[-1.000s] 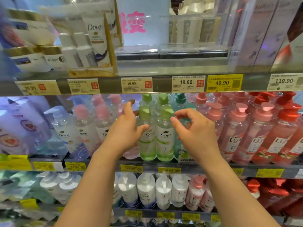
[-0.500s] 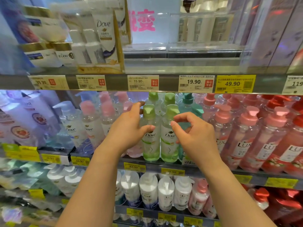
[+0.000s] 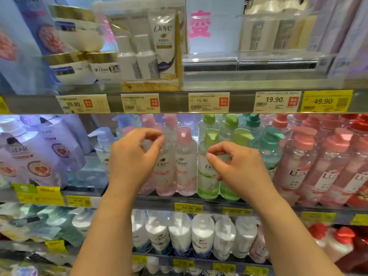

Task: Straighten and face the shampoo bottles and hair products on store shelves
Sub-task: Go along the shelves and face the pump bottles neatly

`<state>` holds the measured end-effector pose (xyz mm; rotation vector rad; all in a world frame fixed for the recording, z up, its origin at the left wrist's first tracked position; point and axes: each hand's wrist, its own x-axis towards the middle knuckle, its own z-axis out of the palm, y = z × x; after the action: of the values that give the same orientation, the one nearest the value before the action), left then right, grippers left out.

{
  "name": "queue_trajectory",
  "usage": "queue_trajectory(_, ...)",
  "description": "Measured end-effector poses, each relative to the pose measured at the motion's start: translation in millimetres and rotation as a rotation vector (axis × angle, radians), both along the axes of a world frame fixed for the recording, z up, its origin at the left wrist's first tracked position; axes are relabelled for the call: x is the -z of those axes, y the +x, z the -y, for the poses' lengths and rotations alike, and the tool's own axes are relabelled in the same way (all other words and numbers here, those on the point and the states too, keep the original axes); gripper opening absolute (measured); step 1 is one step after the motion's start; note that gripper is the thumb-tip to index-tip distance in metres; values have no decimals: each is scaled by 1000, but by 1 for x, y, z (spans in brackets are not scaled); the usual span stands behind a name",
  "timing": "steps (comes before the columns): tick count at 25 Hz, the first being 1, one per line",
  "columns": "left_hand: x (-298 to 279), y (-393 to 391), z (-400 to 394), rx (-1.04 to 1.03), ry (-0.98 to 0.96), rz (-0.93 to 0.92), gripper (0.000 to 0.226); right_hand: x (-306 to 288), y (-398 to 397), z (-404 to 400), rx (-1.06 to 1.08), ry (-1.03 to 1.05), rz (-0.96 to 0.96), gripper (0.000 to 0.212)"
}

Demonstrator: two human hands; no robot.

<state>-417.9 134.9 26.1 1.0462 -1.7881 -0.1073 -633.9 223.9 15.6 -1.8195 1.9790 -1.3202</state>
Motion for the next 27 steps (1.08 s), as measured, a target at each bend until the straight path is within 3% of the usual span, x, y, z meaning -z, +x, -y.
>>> queue_trajectory(4, 1, 18, 19, -51, 119, 113, 36, 0, 35, 9, 37, 39, -72, 25)
queue_trajectory(9, -1, 22, 34, 6, 50, 310, 62, 1, 74, 34, 247, 11, -267, 55)
queue_trajectory(14, -11, 17, 43, -1, 11, 556, 75, -7, 89, 59, 381, 160, -241, 69)
queue_trajectory(21, -20, 19, 56, 82, 83, 644, 65, -22, 67, 57, 171, 314, -58, 64)
queue_trajectory(27, -23, 23, 60, 158, 118, 643, 70, -21, 61, 50, 36, 304, 4, 67)
